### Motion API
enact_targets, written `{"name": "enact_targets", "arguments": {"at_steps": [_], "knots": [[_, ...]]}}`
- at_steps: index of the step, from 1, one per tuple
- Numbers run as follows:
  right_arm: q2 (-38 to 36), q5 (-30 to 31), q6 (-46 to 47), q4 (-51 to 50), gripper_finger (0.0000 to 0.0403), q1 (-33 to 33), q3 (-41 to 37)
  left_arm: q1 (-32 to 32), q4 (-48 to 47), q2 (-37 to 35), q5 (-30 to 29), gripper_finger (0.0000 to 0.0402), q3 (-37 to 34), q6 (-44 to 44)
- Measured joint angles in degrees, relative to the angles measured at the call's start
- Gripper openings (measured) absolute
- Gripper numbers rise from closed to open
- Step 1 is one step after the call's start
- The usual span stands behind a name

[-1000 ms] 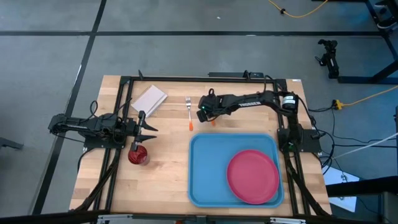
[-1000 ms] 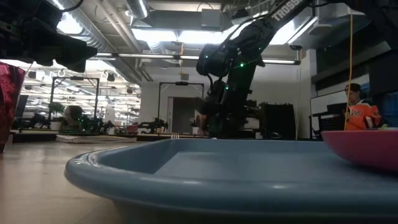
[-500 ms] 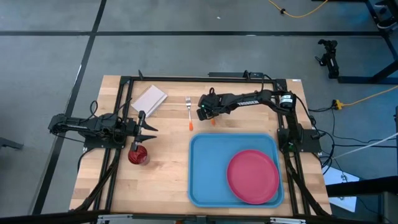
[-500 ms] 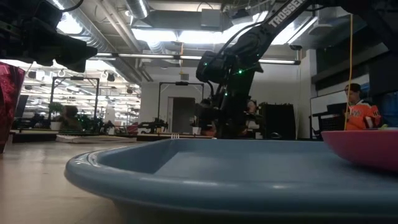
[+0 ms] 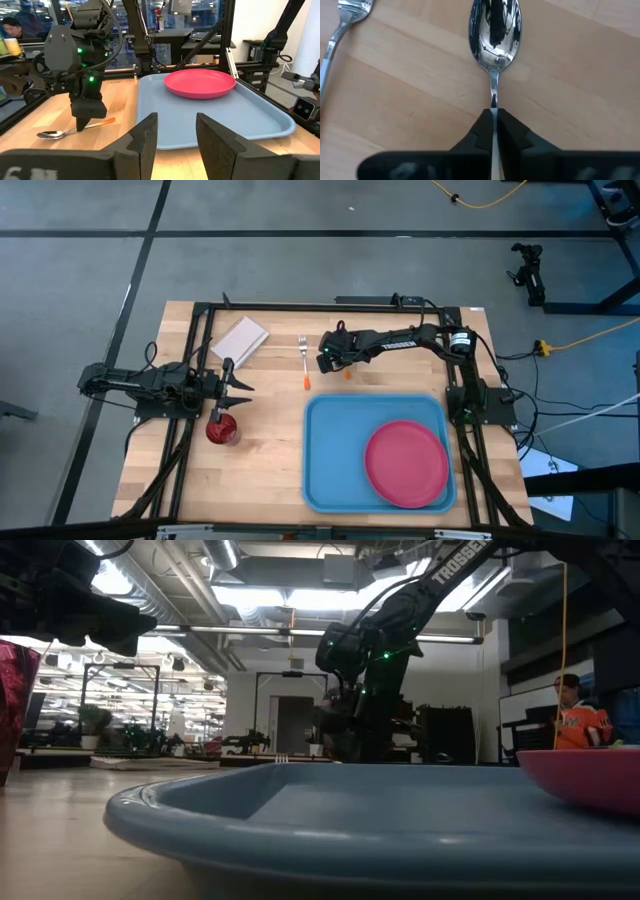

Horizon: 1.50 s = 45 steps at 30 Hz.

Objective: Pick and place plate/cup/fork/spoon on tray
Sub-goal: Put the orange spoon on the blue tray

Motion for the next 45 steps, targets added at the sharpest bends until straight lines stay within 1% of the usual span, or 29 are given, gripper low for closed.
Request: {"name": "enact_targets", "arguments": {"at_steps": [5,9,13,16,21,28,31,39,45], "knots": [[-1.35,-0.61,-0.31,-0.24,0.0011,-0.04,-0.32,0.02,0.0,-0.02,-0.02,0.0127,0.0,0.01],[-5.53,-0.53,-0.6,-3.8,0.0005,1.18,1.53,0.02,0.0,0.0,-0.02,0.0127,0.02,0.01],[-9.35,-0.26,-0.78,-9.47,0.0004,4.47,5.09,0.02,0.0,-0.02,-0.04,0.0127,0.0,0.01],[-11.34,2.23,0.66,-12.12,0.0003,8.55,7.56,0.02,0.0,0.0,-0.04,0.0127,0.01,0.01],[-11.89,4.44,10.5,-15.55,0.0002,17.54,8.68,0.02,0.0,-0.02,-0.04,0.0127,0.02,-0.01],[-11.92,8.94,23.88,-15.32,0.0002,28.48,8.68,0.01,0.0,-0.02,-0.06,0.0127,0.01,0.0],[-11.7,9.22,29.92,-15.21,0.0002,32.52,7.8,0.0,0.0,-0.02,-0.05,0.0127,0.0,0.01],[-7.99,9.18,46.28,-14.19,0.0002,40.95,6.01,0.01,0.0,-0.01,-0.07,0.0127,0.02,-0.01],[-5.2,8.25,53.72,-14.36,0.0002,44.6,6.01,0.01,0.0,-0.01,-0.06,0.0127,0.0,0.0]]}}
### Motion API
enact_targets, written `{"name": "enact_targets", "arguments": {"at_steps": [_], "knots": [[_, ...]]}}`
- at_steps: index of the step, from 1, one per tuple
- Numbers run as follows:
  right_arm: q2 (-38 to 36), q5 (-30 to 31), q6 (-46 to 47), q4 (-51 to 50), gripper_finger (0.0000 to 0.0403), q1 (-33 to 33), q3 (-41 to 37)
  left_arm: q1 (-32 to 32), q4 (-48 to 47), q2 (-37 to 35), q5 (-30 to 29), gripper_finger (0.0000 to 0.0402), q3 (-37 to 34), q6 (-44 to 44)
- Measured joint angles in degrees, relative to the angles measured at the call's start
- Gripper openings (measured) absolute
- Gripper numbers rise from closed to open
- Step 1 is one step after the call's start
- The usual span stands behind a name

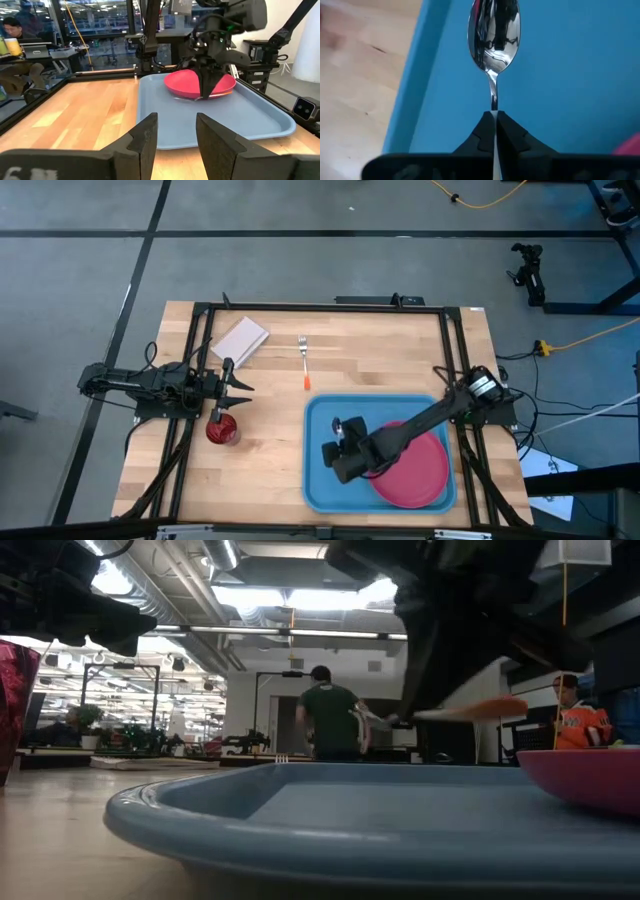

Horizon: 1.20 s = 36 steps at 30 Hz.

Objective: Pick and place plate/cup/fork/spoon on tray
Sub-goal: Put the orange spoon on the blue tray

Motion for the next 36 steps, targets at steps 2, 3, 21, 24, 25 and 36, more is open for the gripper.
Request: {"name": "enact_targets", "arguments": {"at_steps": [2,3,21,24,25,36], "knots": [[0.81,-0.11,2.05,0.02,0.0002,0.72,0.0,-0.01,0.0,0.01,-0.01,0.0127,0.0,0.01],[1.18,-0.11,2.99,0.16,0.0002,1.04,0.0,0.01,0.0,0.01,-0.01,0.0127,0.02,0.01],[4.34,-2.01,17.65,0.67,0.001,6.36,-0.02,-0.01,0.0,0.01,-0.01,0.0127,0.02,0.01],[4.62,-2.02,19.1,0.65,0.0023,6.63,-0.02,0.01,0.0,0.0,-0.01,0.0127,0.01,0.0],[4.72,-1.98,19.15,0.56,0.0028,6.66,-0.02,0.0,0.0,0.0,-0.01,0.0127,0.01,0.01],[5.72,-1.43,18.56,2.24,0.0038,6.25,-0.02,0.0,0.0,0.0,-0.01,0.0127,0.01,0.0]]}}
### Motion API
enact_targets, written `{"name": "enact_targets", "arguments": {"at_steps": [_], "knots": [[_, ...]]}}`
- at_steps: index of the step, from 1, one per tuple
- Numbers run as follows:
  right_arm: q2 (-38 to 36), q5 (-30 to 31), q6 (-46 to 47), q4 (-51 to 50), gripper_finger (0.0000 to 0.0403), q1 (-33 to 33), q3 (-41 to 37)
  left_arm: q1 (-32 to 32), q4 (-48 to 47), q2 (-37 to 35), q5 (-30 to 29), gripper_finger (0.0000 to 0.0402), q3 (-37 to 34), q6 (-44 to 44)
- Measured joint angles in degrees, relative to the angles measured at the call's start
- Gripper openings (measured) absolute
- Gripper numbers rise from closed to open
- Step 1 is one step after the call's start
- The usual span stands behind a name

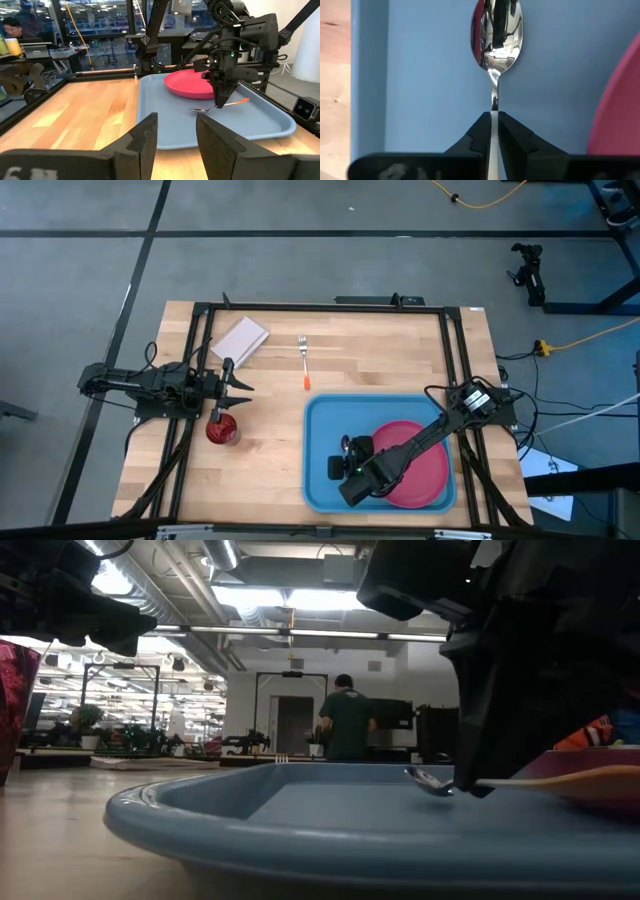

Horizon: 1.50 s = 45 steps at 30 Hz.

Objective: Pick and place plate/cup/fork/spoon on tray
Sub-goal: Put the orange spoon on the blue tray, then put the orange fork on the blue tray

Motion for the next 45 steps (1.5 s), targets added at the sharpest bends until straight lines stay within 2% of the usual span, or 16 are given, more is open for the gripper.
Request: {"name": "enact_targets", "arguments": {"at_steps": [12,22,28,31,34,38,42,45], "knots": [[-0.02,-0.02,0.43,-0.09,0.004,-0.06,0.0,0.01,0.0,0.01,0.0,0.0127,-0.01,0.01],[-0.04,0.18,0.49,-0.1,0.0083,-0.04,0.0,0.0,0.0,0.01,0.0,0.0127,0.01,0.01],[-0.37,5.38,-0.08,-2.75,0.0084,-0.01,2.25,0.01,0.0,0.01,0.0,0.0127,0.0,0.0],[-0.37,8.59,-3.2,-8.7,0.0084,0.16,6.81,-0.01,0.0,0.01,0.0,0.0127,0.0,0.0],[-0.48,13.9,-10.86,-12.88,0.0084,0.27,11.7,-0.02,0.0,-0.01,0.0,0.0127,-0.01,0.01],[-0.66,21.03,-20.83,-12.89,0.0084,-0.03,14.46,0.01,0.0,0.01,0.0,0.0127,0.0,0.0],[-0.65,21.03,-22.74,-12.69,0.0084,-1.75,13.94,0.0,0.0,-0.01,0.0,0.0127,0.01,0.01],[-0.59,17.95,-22.9,-14.76,0.0084,-4.01,13.56,-0.01,0.0,-0.01,0.0,0.0127,-0.02,0.0]]}}
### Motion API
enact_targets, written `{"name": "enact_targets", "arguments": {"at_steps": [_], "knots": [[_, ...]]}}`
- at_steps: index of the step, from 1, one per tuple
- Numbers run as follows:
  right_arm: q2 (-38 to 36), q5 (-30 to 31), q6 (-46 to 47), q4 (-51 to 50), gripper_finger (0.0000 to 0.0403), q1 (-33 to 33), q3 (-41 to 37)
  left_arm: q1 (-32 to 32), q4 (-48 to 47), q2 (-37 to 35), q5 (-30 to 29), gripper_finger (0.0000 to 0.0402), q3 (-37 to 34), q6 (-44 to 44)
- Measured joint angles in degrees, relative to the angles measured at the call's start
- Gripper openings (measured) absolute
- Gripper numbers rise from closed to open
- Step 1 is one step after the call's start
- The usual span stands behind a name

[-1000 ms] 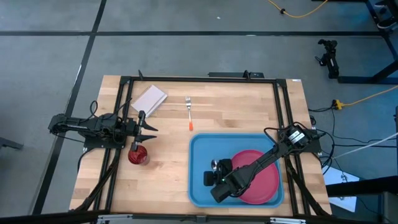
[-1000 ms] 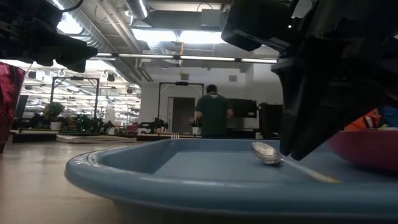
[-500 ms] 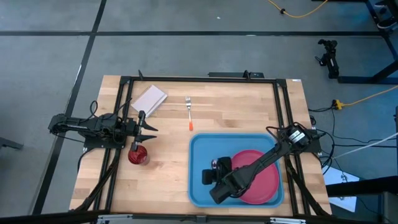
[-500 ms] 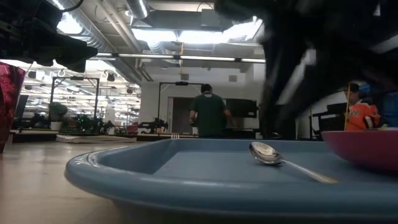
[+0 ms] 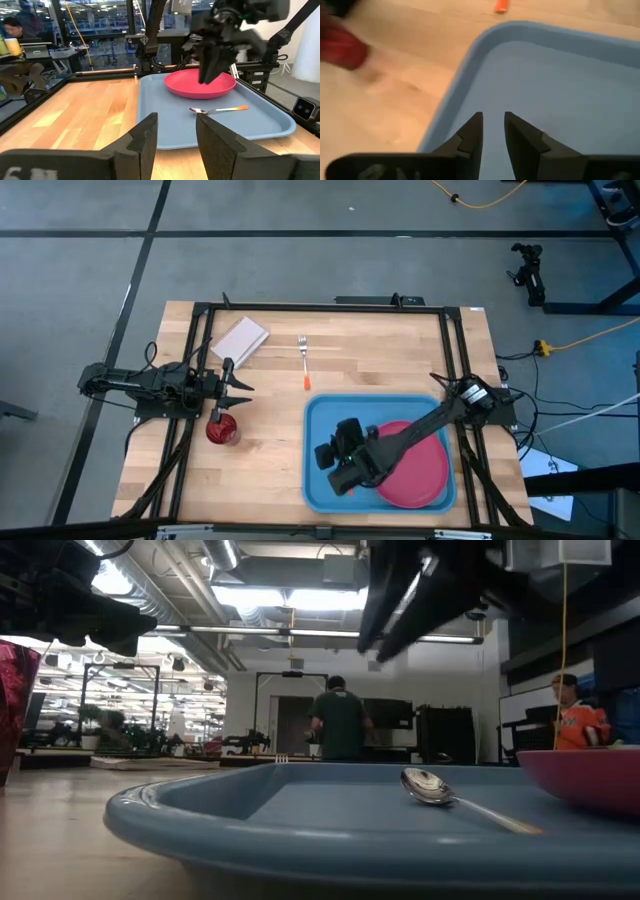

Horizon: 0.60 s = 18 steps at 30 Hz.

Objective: Pick and place plate/cup/fork/spoon on tray
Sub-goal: Put the orange fork on the blue tray

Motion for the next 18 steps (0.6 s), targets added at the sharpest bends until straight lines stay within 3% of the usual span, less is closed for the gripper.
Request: {"name": "enact_targets", "arguments": {"at_steps": [4,10,18], "knots": [[0.0,-4.08,-1.98,-1.73,0.0084,-5.15,-0.03,0.0,0.0,0.0,0.0,0.0127,0.0,0.0],[0.04,-12.86,-18.41,0.44,0.0084,-14.91,-0.03,0.01,0.0,0.0,0.0,0.0127,0.0,0.0],[0.07,-14.98,-37.9,15.19,0.0084,-25.29,-0.03,0.0,0.0,0.01,0.0,0.0127,0.01,0.0]]}}
